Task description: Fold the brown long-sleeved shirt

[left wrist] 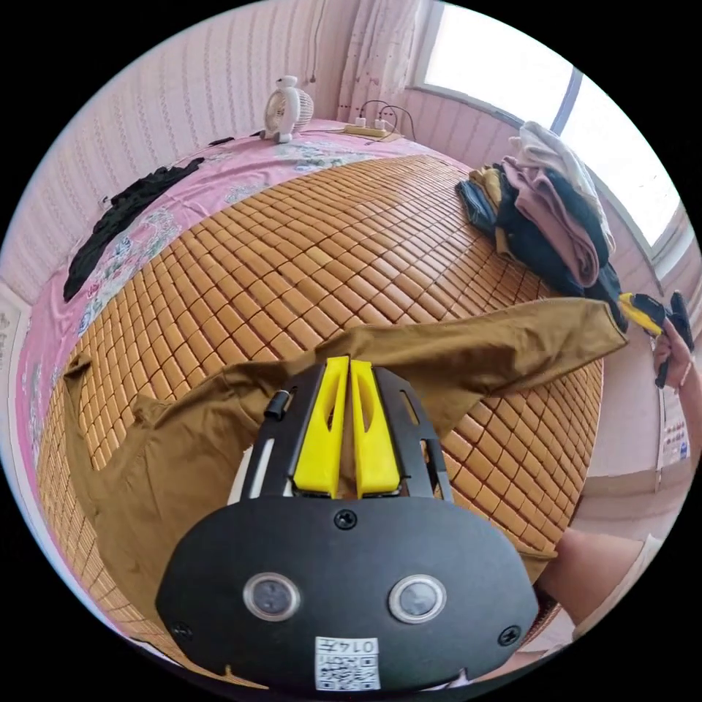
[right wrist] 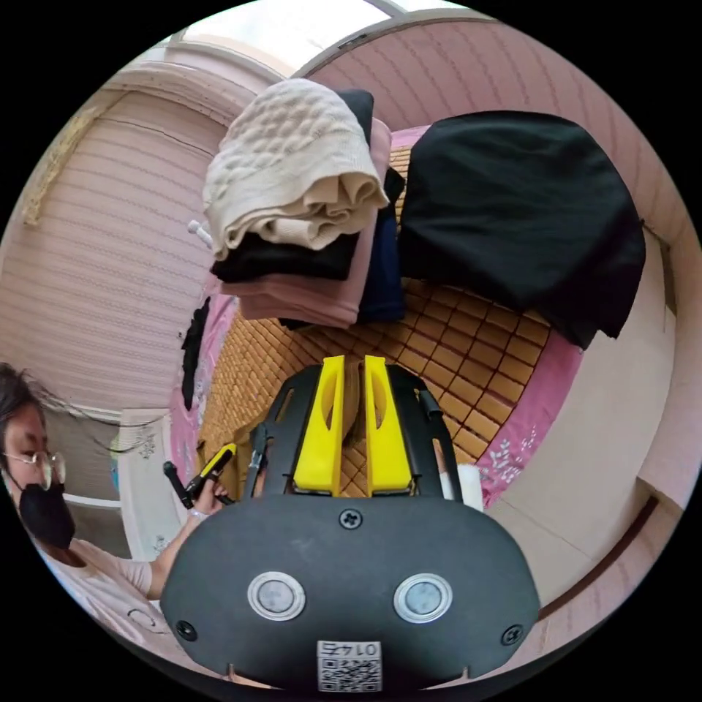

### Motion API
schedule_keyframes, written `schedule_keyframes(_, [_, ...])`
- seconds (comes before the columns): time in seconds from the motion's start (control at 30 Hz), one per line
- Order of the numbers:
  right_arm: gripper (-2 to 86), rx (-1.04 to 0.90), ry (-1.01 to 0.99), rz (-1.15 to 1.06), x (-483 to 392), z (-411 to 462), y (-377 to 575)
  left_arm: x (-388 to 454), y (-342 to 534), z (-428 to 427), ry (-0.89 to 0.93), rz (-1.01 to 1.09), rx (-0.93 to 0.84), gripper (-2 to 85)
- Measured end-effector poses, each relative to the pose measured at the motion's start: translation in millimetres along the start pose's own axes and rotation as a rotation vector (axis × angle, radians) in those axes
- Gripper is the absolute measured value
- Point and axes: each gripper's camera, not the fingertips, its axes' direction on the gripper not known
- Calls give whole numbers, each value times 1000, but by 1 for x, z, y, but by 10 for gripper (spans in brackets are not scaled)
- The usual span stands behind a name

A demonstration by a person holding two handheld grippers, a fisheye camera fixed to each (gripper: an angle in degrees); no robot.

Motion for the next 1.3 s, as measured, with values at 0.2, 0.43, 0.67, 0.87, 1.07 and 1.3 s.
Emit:
schedule_keyframes(0.2, [71, -104, 257, -222, -31, 81, 20, -7, 8, 1, 18, -27, -53, 42])
schedule_keyframes(0.43, [18, -193, 583, -688, -85, 162, 58, -5, 22, 13, -3, 6, -105, 7])
schedule_keyframes(0.67, [7, -208, 521, -632, -89, 193, 50, -11, 47, 7, 17, -15, -98, 22])
schedule_keyframes(0.87, [9, -230, 594, -606, -101, 210, 63, -29, 96, -48, 82, -124, 36, 52])
schedule_keyframes(1.07, [17, -234, 749, -731, -155, 223, 95, -62, 214, -117, -61, -290, 47, 53])
schedule_keyframes(1.3, [56, -285, 391, -1198, -342, 346, 174, -112, 381, -170, -207, -590, -49, 56])
